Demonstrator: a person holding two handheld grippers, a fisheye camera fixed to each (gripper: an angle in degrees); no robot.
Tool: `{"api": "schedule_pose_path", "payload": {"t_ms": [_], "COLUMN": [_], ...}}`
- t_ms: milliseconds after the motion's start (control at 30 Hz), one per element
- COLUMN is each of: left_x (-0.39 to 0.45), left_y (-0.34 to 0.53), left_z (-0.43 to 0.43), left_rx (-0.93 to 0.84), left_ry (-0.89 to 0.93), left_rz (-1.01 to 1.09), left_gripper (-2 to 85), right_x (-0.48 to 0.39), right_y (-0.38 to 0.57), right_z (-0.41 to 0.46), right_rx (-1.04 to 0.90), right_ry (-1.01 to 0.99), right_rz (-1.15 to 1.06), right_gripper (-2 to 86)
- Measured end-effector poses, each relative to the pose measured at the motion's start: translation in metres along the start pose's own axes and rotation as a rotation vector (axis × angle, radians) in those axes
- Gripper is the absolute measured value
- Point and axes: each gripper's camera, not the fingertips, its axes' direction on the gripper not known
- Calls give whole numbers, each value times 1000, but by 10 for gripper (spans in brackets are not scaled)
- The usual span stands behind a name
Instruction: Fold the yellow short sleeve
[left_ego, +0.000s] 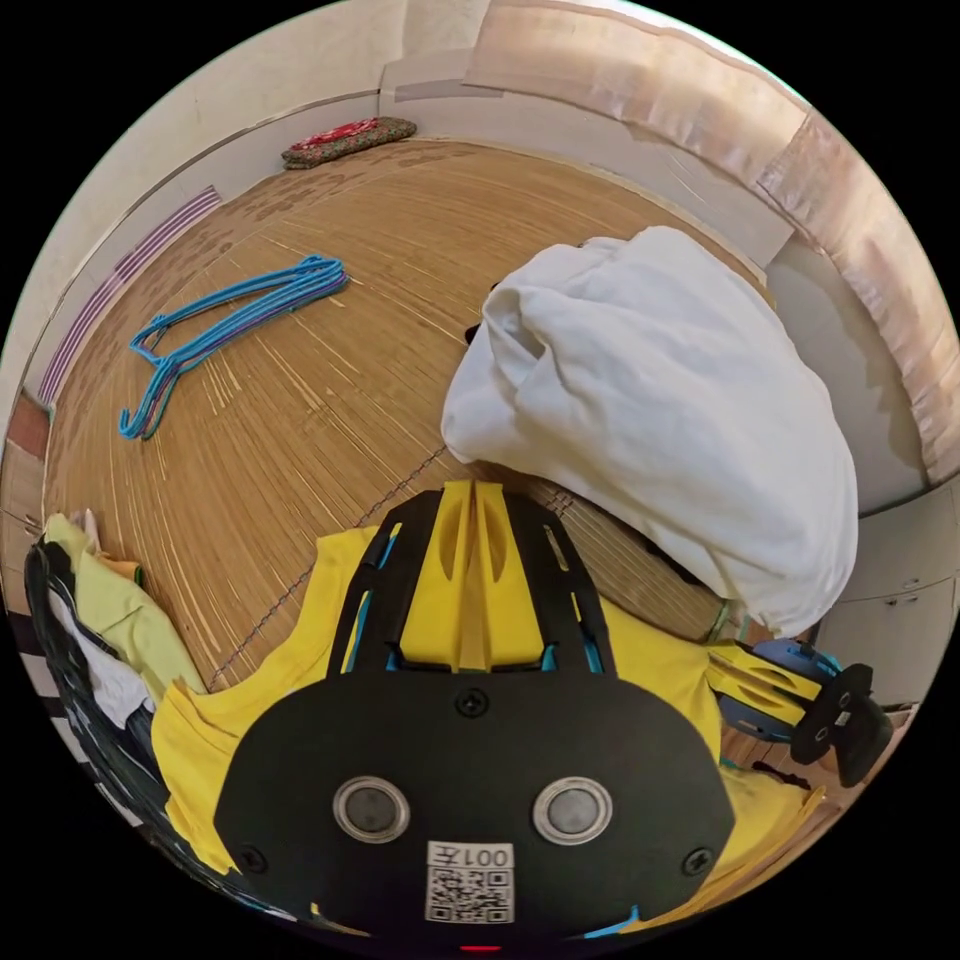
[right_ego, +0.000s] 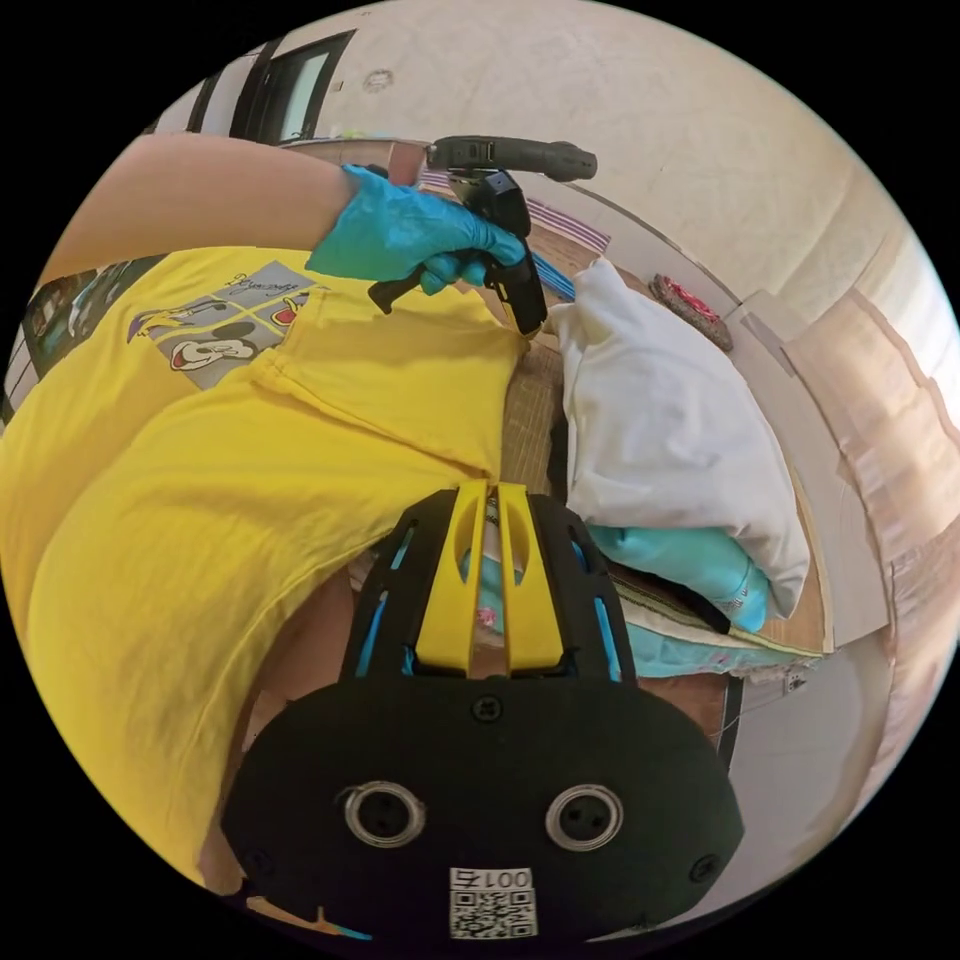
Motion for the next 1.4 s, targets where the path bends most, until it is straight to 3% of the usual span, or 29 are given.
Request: {"api": "schedule_pose_path", "payload": {"t_ms": [300, 533, 700, 933, 1067, 1233, 1400], "left_x": [-15, -41, -51, -78, -101, -112, -128], "left_y": [77, 194, 291, 456, 537, 599, 634], "left_z": [-57, -122, -153, -186, -193, -184, -171], "left_rx": [147, 209, 227, 254, 277, 335, 369], "left_ry": [-27, -144, -157, -287, -294, -238, -188], "left_rz": [-93, -245, -348, -579, -710, -810, -857], "left_gripper": [-14, -14, -15, -14, -12, -8, 15], "right_x": [13, 18, 9, -23, -41, -65, -104], "right_y": [-2, -13, -39, -103, -147, -216, -297], "right_z": [-20, -43, -53, -78, -83, -73, -66], "right_rx": [23, 34, 23, 67, 97, 51, 93], "right_ry": [27, 21, -153, -167, -287, -523, -491], "right_rz": [50, 113, 60, -60, -105, -160, -280], "right_gripper": [15, 10, 7, 6, 9, 24, 38]}}
